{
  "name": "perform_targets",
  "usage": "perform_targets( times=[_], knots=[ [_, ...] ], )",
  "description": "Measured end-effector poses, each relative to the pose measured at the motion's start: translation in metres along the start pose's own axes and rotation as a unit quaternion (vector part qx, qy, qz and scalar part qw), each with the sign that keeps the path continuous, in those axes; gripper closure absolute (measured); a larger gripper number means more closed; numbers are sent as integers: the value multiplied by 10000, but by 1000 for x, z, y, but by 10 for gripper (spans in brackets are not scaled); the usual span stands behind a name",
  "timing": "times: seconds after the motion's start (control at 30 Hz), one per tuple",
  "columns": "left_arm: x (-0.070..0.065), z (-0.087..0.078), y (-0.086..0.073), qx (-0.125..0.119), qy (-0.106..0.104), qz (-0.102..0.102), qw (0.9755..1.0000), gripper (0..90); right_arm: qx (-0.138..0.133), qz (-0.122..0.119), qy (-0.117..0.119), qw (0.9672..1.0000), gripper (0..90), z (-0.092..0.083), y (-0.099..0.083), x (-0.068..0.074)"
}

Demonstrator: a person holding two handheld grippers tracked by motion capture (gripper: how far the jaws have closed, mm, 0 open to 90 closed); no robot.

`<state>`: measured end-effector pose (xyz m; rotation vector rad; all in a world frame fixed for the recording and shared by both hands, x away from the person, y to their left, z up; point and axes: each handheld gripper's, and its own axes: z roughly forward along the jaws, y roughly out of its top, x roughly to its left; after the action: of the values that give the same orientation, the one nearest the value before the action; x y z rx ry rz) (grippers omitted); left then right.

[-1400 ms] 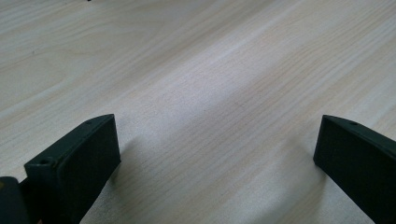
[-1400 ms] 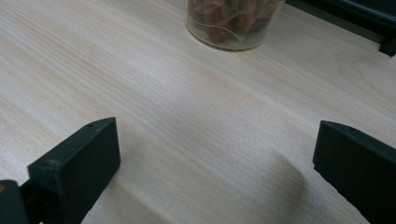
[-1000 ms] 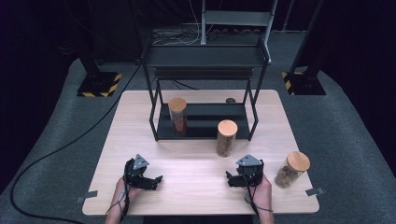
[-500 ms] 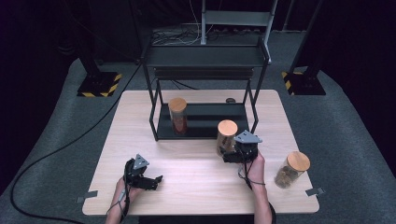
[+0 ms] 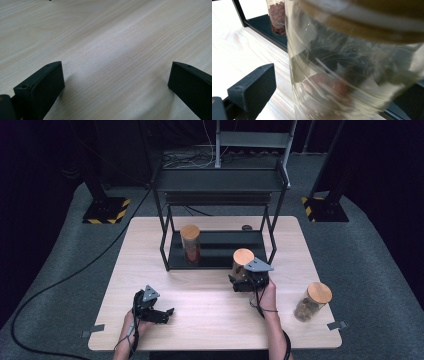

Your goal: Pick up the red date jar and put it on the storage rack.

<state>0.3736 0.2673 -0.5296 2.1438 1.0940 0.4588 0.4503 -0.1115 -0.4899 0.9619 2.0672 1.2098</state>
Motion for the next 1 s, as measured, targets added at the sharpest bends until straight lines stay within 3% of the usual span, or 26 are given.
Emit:
perform_targets(
  times=[0.17,0.3,0.4,0.5,1.0],
  knots=[
    [0,0,0,0,0,0,10000,0,-3,20,98,9999,0,4,-1,1],
    [0,0,0,-4,3,5,10000,0,-100,57,62,9999,112,4,-4,0],
    [0,0,0,-3,2,3,10000,0,-177,226,130,9995,183,2,-7,-5],
    [0,0,0,-1,2,5,10000,0,-122,313,119,9994,230,3,-9,-7],
    [0,0,0,-4,2,4,10000,0,-161,347,93,9992,241,4,-9,-6]
  ],
)
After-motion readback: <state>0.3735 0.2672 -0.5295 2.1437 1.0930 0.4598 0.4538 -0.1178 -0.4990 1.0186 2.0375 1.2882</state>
